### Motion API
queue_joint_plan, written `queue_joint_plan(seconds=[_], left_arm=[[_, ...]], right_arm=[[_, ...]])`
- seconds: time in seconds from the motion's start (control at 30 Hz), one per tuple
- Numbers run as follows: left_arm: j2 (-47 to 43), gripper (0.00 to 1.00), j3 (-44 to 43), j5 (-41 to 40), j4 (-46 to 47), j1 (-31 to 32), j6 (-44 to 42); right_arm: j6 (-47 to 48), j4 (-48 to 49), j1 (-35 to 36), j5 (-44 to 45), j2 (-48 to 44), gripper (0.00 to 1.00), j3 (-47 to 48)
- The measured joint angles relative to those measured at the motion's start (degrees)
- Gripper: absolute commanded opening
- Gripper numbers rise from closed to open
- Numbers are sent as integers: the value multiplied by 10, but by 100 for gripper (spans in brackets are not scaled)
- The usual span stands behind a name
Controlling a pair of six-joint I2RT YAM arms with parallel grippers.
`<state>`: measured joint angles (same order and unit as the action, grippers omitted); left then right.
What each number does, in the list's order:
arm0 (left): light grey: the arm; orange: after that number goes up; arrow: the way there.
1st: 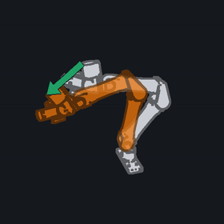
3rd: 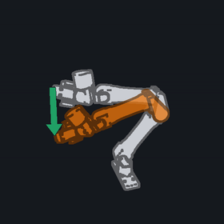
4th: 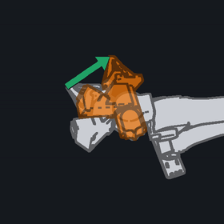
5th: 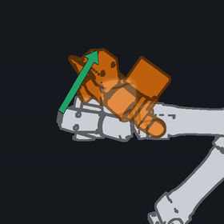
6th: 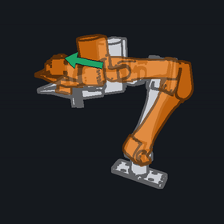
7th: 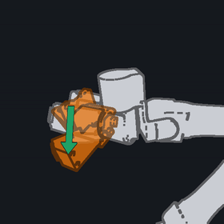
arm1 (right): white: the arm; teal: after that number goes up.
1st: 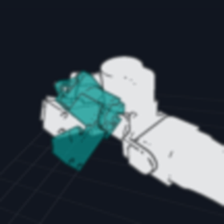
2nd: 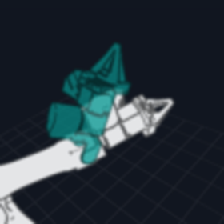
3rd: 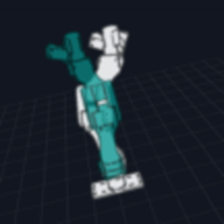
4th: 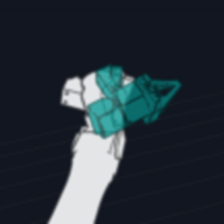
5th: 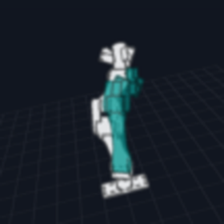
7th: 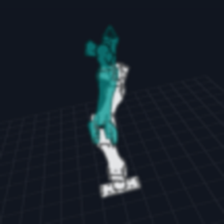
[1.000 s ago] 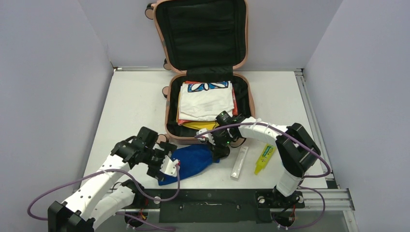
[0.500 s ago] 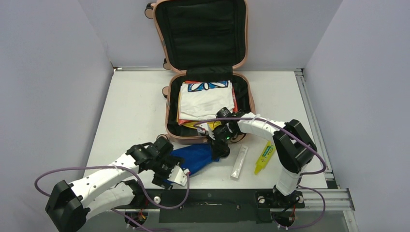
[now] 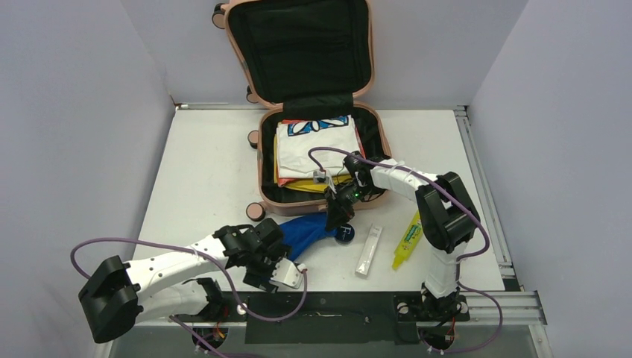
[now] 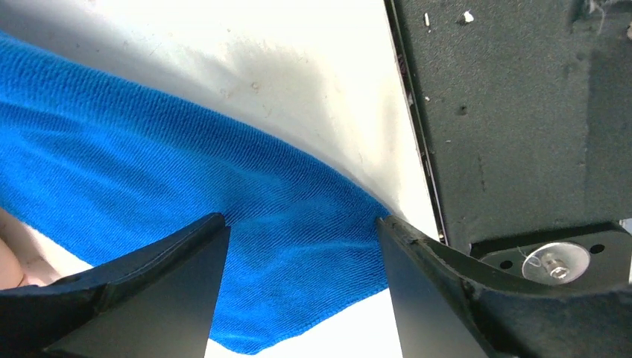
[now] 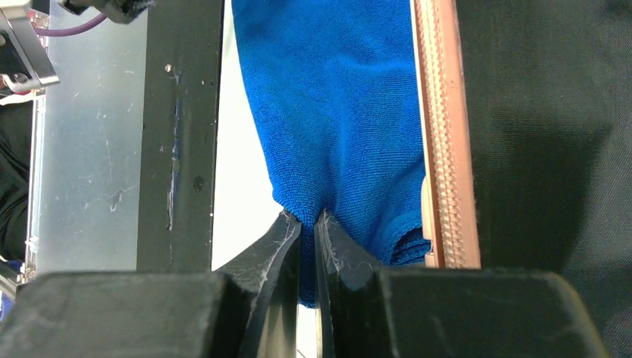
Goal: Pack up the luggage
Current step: Pick up the clothes from the corner of the board.
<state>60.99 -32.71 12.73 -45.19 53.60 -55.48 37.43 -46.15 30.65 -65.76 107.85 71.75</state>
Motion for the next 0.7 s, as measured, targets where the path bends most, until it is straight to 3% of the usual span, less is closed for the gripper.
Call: queue_joint_plan(seconds=[0.4,0.57,0.7], left_arm=[[38,63,-2,-1,6,40,28],[66,76,-12,16,2,48,29],[70,73,-24,25,-6,57,38]], right_arm=[[-5,52,2,21,-30,5,-47],[8,63,2,41,-37,5,-57],[13,71,2,51,-44,5,-68]])
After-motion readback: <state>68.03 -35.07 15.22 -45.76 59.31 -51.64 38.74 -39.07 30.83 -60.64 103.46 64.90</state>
